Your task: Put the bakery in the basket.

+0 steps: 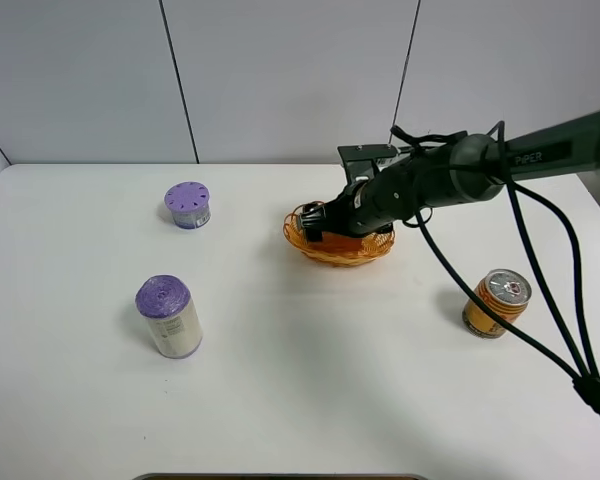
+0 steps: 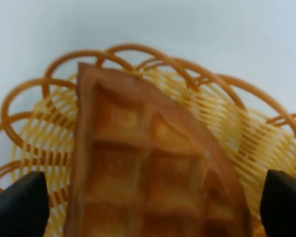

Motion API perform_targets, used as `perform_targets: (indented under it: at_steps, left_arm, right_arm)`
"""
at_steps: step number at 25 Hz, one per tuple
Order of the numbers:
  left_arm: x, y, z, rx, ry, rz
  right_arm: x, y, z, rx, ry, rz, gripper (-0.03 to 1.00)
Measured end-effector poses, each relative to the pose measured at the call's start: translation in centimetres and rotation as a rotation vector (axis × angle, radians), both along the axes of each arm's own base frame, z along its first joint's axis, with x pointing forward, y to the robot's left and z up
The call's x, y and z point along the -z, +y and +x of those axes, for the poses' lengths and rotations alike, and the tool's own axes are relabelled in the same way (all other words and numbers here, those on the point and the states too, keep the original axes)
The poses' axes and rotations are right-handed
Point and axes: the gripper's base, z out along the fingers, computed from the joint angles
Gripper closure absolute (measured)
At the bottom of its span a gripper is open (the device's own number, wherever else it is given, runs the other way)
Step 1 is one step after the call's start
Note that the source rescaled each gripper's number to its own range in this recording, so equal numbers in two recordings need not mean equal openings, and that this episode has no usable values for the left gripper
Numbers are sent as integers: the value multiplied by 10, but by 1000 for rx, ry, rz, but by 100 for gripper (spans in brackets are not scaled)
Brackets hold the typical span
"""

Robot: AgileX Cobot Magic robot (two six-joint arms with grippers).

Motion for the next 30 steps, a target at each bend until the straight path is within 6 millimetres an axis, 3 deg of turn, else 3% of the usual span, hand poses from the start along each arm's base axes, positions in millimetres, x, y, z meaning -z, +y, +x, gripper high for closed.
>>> perform_targets:
  at_steps: [8, 13, 23, 30]
  left_arm:
    - [0, 0, 0, 0, 0, 0]
    - [0, 0, 0, 0, 0, 0]
    - [0, 0, 0, 0, 0, 0]
    - [0, 0, 0, 0, 0, 0]
  right_arm:
    - [-18, -2, -2, 3, -12, 5, 45]
    - [-39, -4, -6, 5, -27, 10, 45]
    - [-102, -9, -16, -9, -165, 69, 45]
    - [-160, -24, -32, -19, -301, 99, 45]
